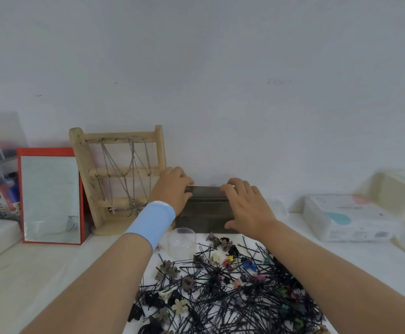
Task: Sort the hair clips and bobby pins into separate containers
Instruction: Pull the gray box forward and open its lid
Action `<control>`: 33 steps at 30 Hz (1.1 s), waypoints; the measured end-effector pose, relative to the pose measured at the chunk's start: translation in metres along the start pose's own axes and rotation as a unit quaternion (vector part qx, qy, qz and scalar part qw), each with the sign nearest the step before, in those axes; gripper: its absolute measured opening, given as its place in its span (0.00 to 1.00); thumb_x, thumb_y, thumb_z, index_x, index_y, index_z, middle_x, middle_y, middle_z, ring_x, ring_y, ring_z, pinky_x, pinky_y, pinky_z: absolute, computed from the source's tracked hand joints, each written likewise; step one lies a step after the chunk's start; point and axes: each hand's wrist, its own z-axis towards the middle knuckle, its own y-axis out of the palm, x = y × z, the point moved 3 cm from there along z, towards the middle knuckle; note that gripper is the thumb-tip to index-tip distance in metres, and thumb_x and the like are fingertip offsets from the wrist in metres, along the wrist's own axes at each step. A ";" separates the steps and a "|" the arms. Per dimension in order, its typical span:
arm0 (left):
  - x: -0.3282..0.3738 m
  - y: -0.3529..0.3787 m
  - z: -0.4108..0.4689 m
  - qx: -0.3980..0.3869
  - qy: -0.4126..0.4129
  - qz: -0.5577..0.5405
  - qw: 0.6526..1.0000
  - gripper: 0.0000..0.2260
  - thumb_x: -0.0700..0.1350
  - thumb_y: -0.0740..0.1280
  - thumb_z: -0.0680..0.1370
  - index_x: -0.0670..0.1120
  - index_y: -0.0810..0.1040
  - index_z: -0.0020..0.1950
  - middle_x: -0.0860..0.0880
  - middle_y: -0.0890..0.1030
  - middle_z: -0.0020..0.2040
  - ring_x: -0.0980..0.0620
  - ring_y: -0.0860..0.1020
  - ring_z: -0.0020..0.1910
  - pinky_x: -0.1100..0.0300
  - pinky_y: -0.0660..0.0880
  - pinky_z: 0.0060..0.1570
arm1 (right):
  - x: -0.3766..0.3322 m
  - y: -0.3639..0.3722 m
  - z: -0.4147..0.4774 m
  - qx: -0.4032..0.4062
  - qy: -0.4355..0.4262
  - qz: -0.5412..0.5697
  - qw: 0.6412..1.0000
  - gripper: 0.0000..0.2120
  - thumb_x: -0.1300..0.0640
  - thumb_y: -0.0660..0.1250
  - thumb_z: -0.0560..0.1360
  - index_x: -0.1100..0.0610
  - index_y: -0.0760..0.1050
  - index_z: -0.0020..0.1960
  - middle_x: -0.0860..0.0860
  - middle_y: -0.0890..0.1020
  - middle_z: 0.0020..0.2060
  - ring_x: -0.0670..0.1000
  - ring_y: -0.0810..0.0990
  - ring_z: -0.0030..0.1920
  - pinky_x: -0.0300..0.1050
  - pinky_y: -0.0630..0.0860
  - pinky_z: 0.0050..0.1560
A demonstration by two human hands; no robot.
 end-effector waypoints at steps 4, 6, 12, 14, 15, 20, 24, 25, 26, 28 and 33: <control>0.007 -0.003 0.002 0.027 -0.053 -0.043 0.997 0.07 0.41 0.67 0.78 0.48 0.70 0.52 0.48 0.75 0.51 0.47 0.75 0.46 0.53 0.76 0.46 | -0.002 -0.006 -0.011 0.079 -0.024 -0.024 0.996 0.32 0.37 0.77 0.63 0.53 0.70 0.57 0.57 0.70 0.64 0.60 0.70 0.62 0.54 0.71 0.60; 0.012 0.001 -0.001 0.010 -0.063 -0.050 0.997 0.06 0.41 0.66 0.78 0.48 0.69 0.47 0.49 0.75 0.46 0.47 0.75 0.43 0.54 0.74 0.43 | -0.002 -0.006 -0.011 0.100 -0.050 -0.034 0.993 0.20 0.39 0.70 0.71 0.54 0.74 0.52 0.55 0.73 0.59 0.58 0.71 0.57 0.53 0.72 0.55; 0.020 0.013 -0.017 -0.019 -0.020 -0.024 0.999 0.14 0.43 0.71 0.75 0.48 0.70 0.57 0.50 0.70 0.55 0.48 0.73 0.47 0.56 0.72 0.45 | -0.002 -0.006 0.001 0.031 0.010 0.039 0.999 0.14 0.49 0.67 0.77 0.57 0.79 0.58 0.54 0.73 0.57 0.56 0.74 0.54 0.51 0.72 0.56; 0.021 0.015 -0.020 -0.014 -0.022 -0.029 0.999 0.14 0.43 0.72 0.74 0.49 0.70 0.55 0.50 0.71 0.55 0.49 0.72 0.47 0.57 0.70 0.44 | -0.004 -0.009 0.006 0.027 0.042 0.075 0.996 0.15 0.49 0.66 0.79 0.58 0.78 0.60 0.55 0.71 0.63 0.57 0.73 0.59 0.52 0.71 0.60; 0.022 0.017 -0.021 -0.029 -0.029 -0.030 0.999 0.13 0.45 0.72 0.75 0.49 0.71 0.54 0.50 0.72 0.55 0.50 0.72 0.47 0.57 0.70 0.44 | -0.004 -0.009 0.008 0.022 0.053 0.079 0.995 0.15 0.51 0.66 0.79 0.58 0.76 0.62 0.57 0.68 0.67 0.58 0.73 0.61 0.52 0.71 0.61; 0.026 0.029 -0.026 -0.161 -0.053 -0.014 0.985 0.12 0.52 0.66 0.79 0.54 0.78 0.62 0.53 0.79 0.61 0.50 0.77 0.58 0.54 0.75 0.57 | -0.004 0.003 0.008 -0.060 0.050 -0.005 0.997 0.35 0.51 0.71 0.75 0.56 0.59 0.76 0.58 0.46 0.79 0.60 0.58 0.76 0.56 0.64 0.70; 0.023 0.033 -0.028 -0.215 -0.091 -0.056 0.971 0.12 0.56 0.65 0.79 0.52 0.83 0.54 0.54 0.83 0.53 0.52 0.80 0.50 0.54 0.78 0.53 | -0.011 0.001 0.003 -0.017 0.022 0.024 0.999 0.39 0.66 0.73 0.68 0.55 0.61 0.75 0.62 0.53 0.76 0.63 0.58 0.74 0.57 0.66 0.69; 0.023 0.034 -0.030 -0.229 -0.096 -0.081 0.965 0.11 0.56 0.66 0.78 0.52 0.83 0.51 0.54 0.83 0.51 0.52 0.81 0.47 0.54 0.78 0.52 | -0.012 0.001 0.003 -0.015 0.015 0.034 0.999 0.38 0.67 0.72 0.68 0.55 0.63 0.74 0.61 0.58 0.74 0.63 0.61 0.72 0.56 0.66 0.68; 0.023 0.036 -0.031 -0.236 -0.091 -0.099 0.962 0.09 0.55 0.67 0.78 0.52 0.83 0.48 0.55 0.83 0.50 0.53 0.80 0.47 0.55 0.78 0.52 | -0.013 0.003 0.003 -0.021 0.007 0.041 0.999 0.36 0.66 0.71 0.69 0.55 0.64 0.74 0.60 0.61 0.72 0.62 0.63 0.71 0.55 0.66 0.68; 0.022 0.037 -0.034 -0.236 -0.080 -0.121 0.961 0.04 0.51 0.69 0.77 0.54 0.83 0.44 0.56 0.83 0.48 0.54 0.80 0.48 0.57 0.76 0.54 | -0.013 0.007 0.002 -0.047 0.006 0.062 0.997 0.34 0.64 0.69 0.73 0.56 0.62 0.76 0.59 0.63 0.71 0.61 0.64 0.71 0.53 0.65 0.70; 0.011 0.037 -0.043 -0.250 -0.071 -0.178 0.949 0.05 0.47 0.70 0.76 0.54 0.82 0.42 0.61 0.81 0.43 0.58 0.79 0.46 0.66 0.72 0.46 | -0.005 0.009 0.000 -0.161 0.036 0.146 0.975 0.36 0.57 0.65 0.77 0.53 0.53 0.80 0.56 0.54 0.79 0.59 0.59 0.77 0.54 0.63 0.74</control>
